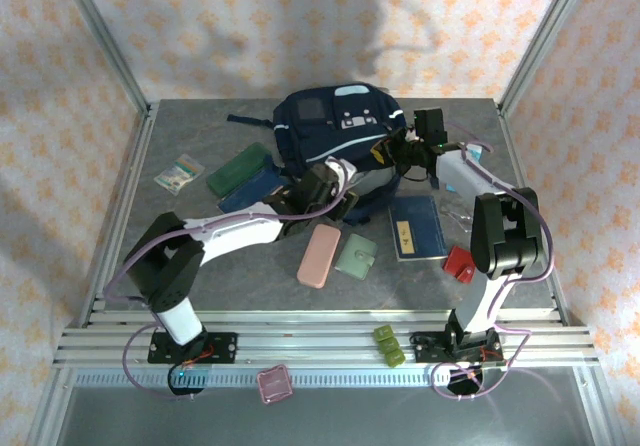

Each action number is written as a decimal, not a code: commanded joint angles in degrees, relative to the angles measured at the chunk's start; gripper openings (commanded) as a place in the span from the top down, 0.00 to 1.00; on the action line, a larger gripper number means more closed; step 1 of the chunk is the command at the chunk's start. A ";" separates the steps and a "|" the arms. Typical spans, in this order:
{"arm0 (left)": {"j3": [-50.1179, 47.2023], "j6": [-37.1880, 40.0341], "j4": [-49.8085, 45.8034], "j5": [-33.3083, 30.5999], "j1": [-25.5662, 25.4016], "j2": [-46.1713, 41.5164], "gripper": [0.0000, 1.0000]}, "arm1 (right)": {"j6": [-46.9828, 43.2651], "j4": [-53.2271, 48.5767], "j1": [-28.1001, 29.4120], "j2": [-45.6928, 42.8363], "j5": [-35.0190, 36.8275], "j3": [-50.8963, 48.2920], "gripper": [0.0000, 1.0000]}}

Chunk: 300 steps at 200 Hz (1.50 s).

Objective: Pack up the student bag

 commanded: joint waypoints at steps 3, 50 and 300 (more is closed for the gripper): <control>5.68 7.02 0.53 -2.09 0.01 4.15 0.33 | 0.23 5.63 0.08 -3.36 -2.27 2.05 1.00; 12.98 9.63 1.32 -11.34 0.14 13.39 0.36 | 0.86 6.14 0.39 -4.29 -4.06 1.41 1.00; 21.94 -1.50 -9.89 -9.87 4.75 10.42 0.84 | -17.31 -6.26 -2.78 -28.03 16.42 -19.09 0.51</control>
